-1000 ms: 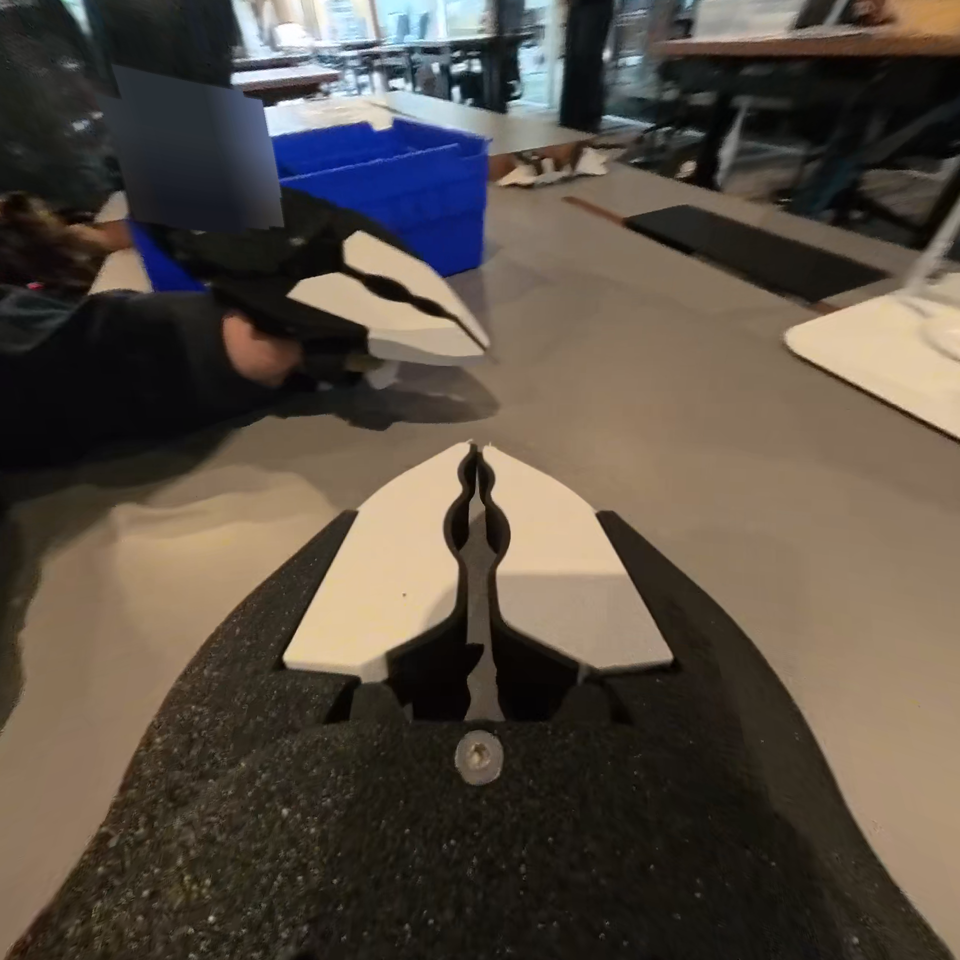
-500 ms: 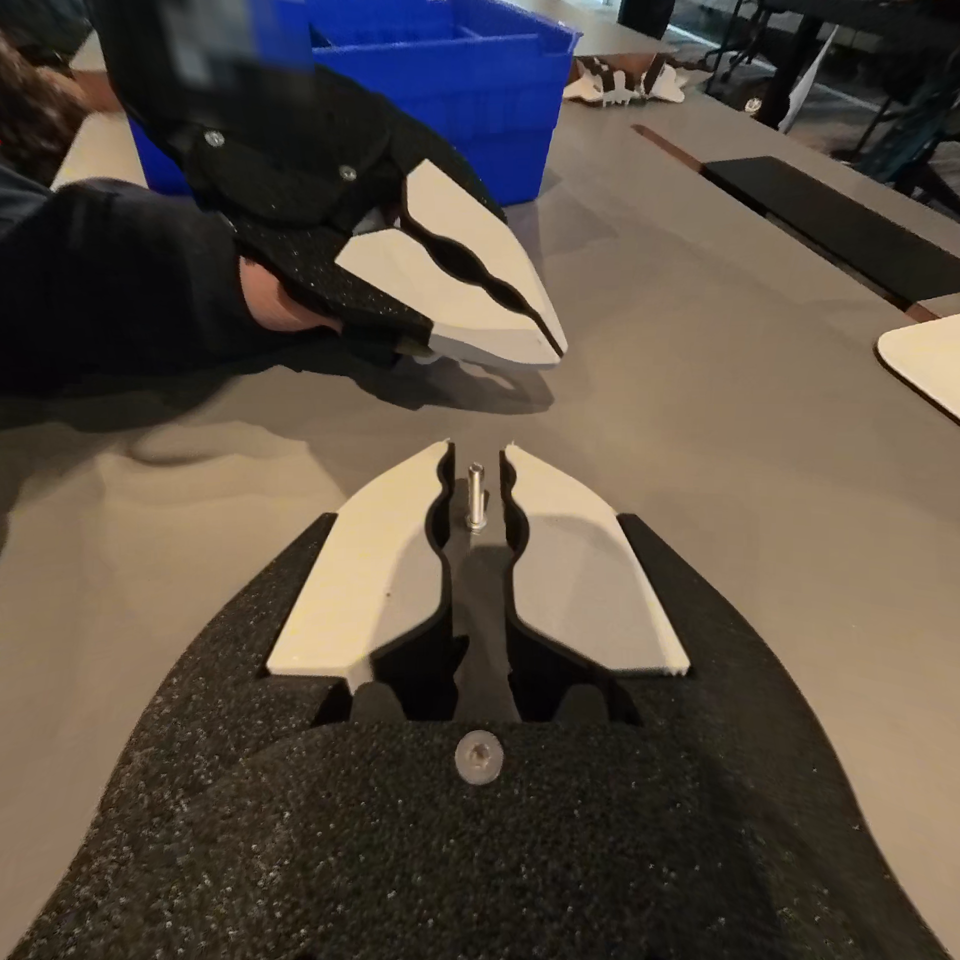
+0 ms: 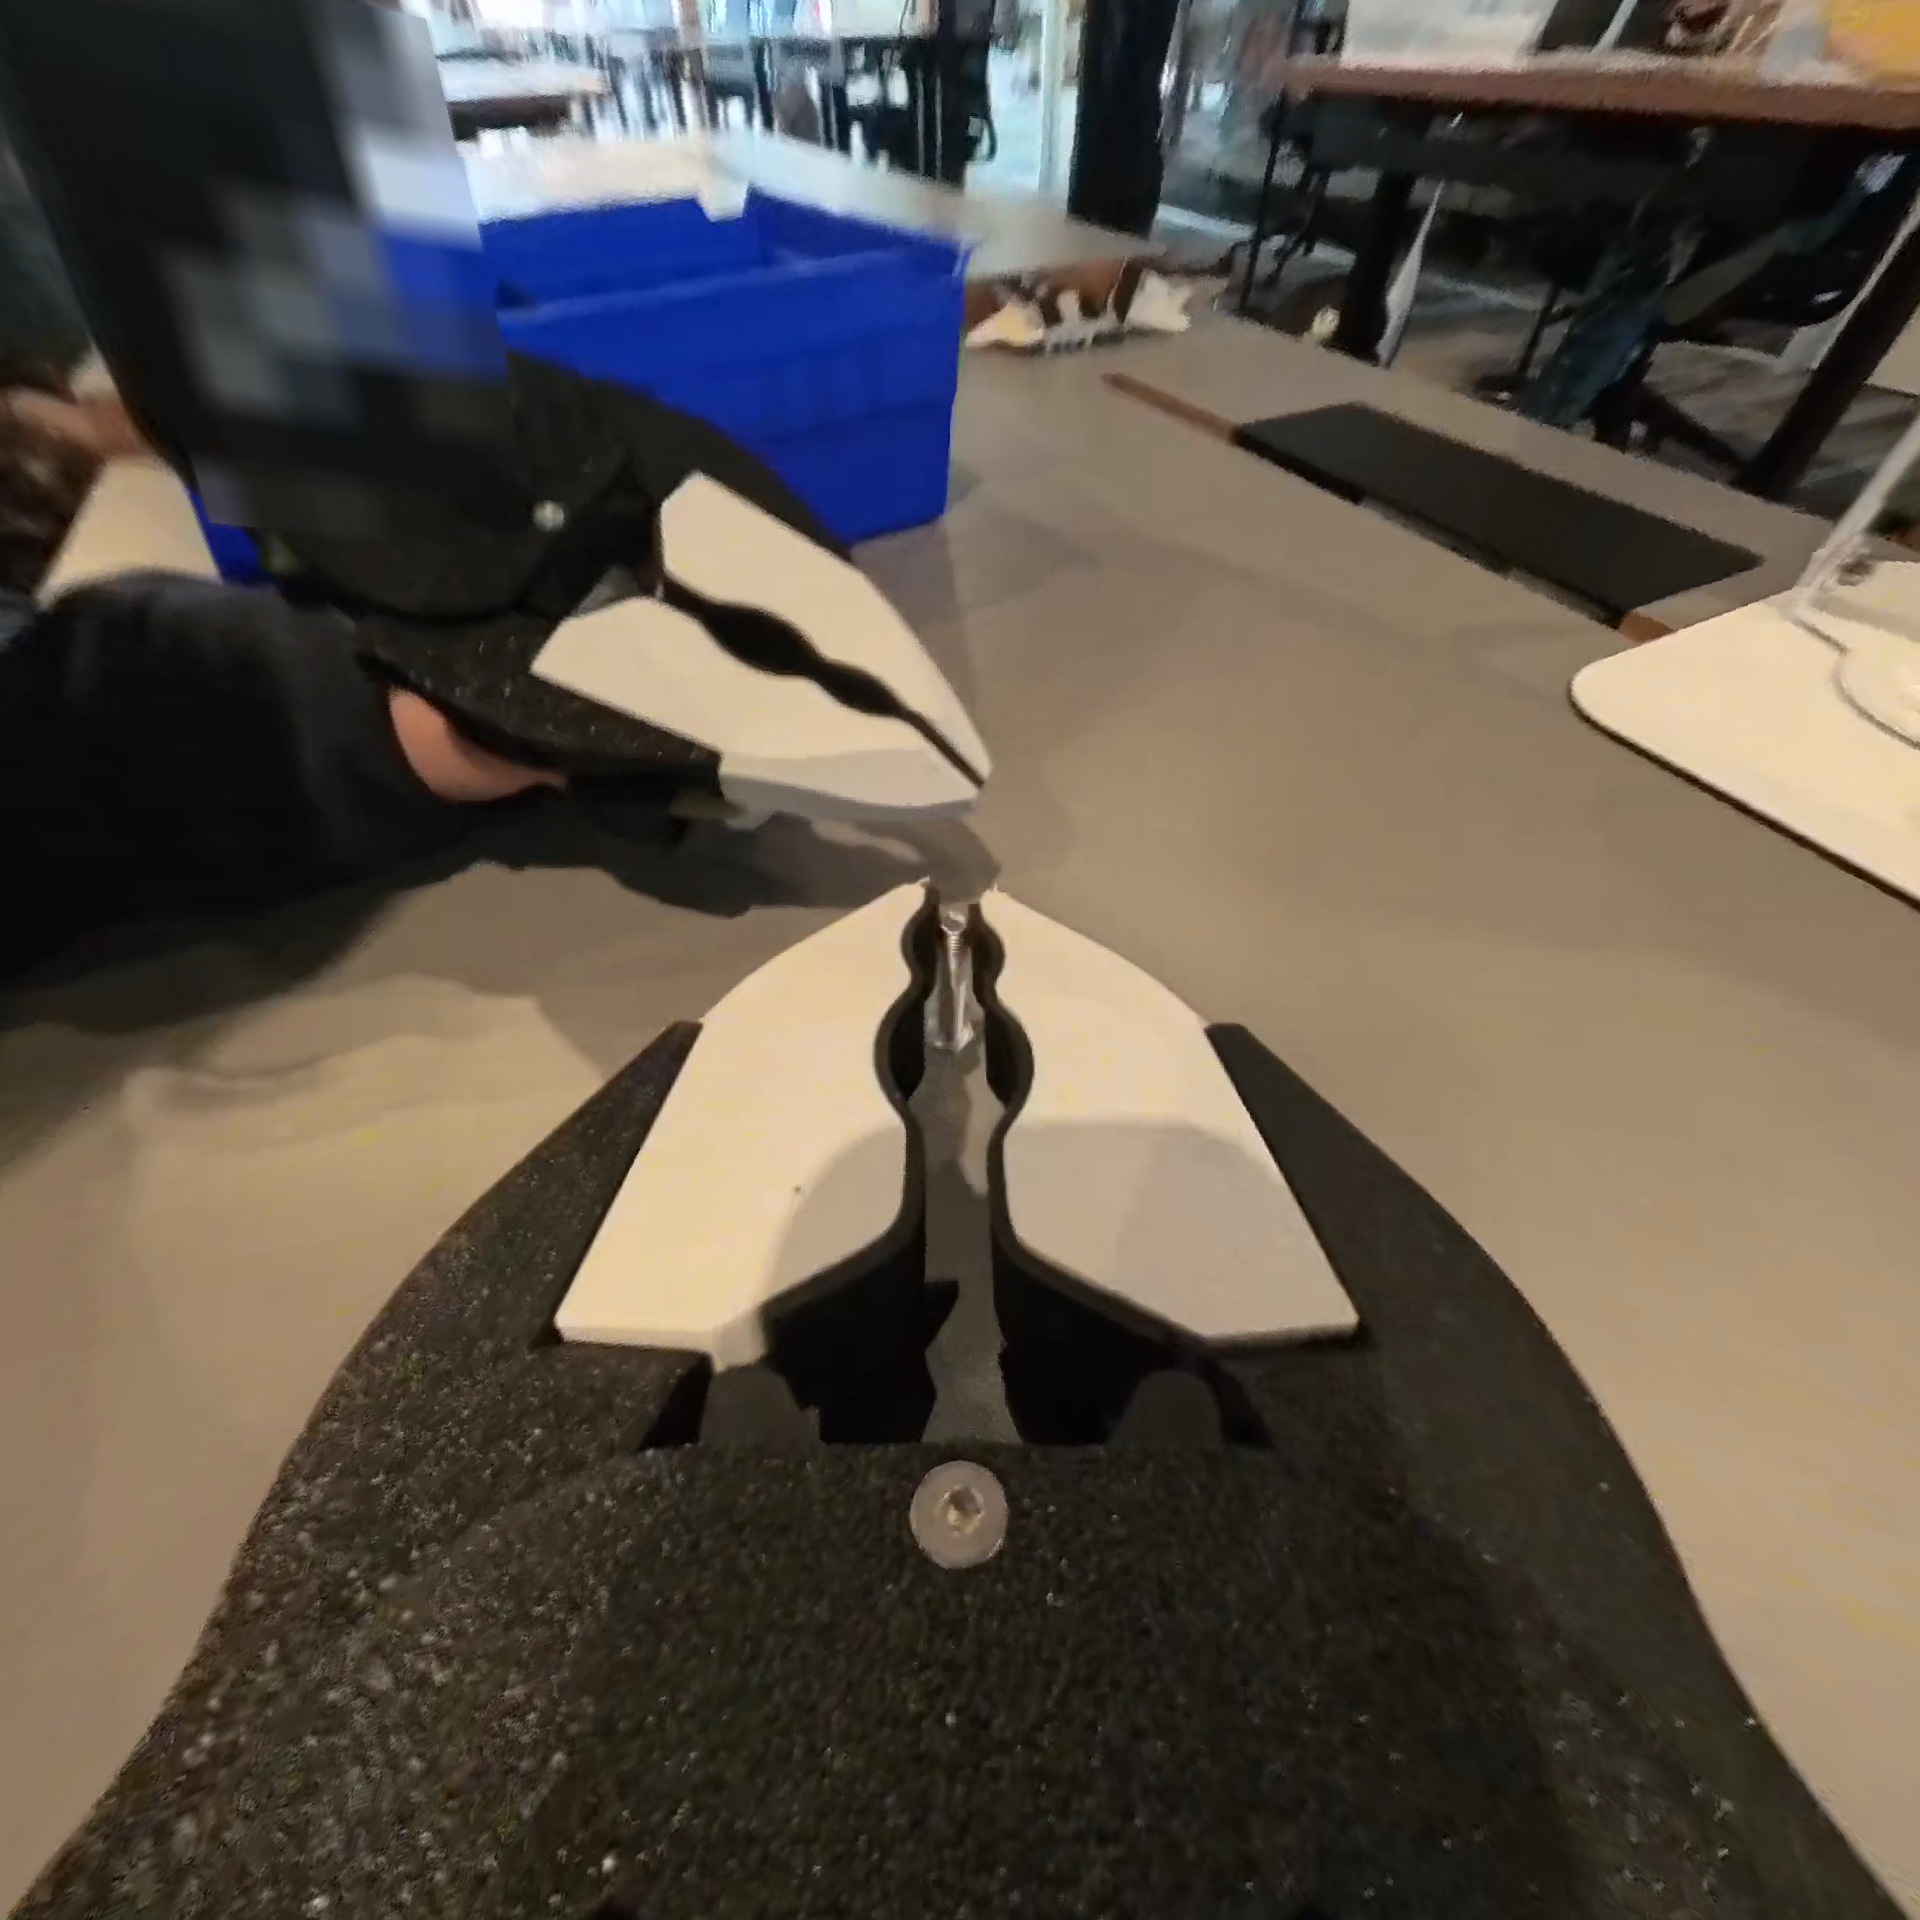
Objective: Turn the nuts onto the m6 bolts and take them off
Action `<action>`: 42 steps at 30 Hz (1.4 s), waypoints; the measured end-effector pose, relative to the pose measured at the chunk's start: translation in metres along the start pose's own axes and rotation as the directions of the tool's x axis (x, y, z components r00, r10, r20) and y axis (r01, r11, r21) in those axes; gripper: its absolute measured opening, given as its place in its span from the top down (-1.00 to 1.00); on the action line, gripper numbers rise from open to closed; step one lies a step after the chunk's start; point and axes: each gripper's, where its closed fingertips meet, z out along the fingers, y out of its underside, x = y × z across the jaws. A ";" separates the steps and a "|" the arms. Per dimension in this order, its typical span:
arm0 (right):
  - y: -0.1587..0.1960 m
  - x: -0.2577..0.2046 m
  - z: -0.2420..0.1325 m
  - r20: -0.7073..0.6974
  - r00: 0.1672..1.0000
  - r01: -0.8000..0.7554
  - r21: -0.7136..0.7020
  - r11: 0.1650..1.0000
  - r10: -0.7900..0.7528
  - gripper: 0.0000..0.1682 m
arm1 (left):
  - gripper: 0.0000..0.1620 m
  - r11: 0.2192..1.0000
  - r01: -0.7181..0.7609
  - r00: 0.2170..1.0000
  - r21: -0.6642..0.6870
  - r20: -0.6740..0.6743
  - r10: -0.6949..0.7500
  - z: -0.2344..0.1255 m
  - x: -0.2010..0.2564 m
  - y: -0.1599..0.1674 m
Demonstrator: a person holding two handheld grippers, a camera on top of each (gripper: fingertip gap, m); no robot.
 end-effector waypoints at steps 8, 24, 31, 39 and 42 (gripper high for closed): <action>-0.027 -0.006 -0.010 0.079 0.995 -0.073 0.196 0.978 0.059 0.94 | 0.55 0.995 0.001 0.984 0.102 -0.175 0.017 -0.004 0.031 -0.017; -0.039 -0.023 -0.013 0.172 0.985 -0.080 0.279 0.957 0.033 0.94 | 0.79 0.987 -0.067 0.968 0.149 -0.230 0.101 -0.007 0.049 -0.021; -0.041 -0.021 -0.014 0.166 0.985 -0.084 0.288 0.954 0.037 0.94 | 0.86 0.982 -0.089 0.971 0.167 -0.205 0.123 -0.008 0.046 -0.023; -0.036 0.029 -0.033 -0.149 0.988 0.005 0.208 0.978 0.026 1.00 | 0.87 0.988 -0.073 0.996 0.132 -0.037 0.078 -0.006 0.013 -0.018; -0.020 0.048 -0.036 -0.251 0.968 0.007 0.107 0.994 0.020 1.00 | 0.87 0.990 -0.030 0.998 0.140 -0.044 0.037 -0.007 0.010 -0.019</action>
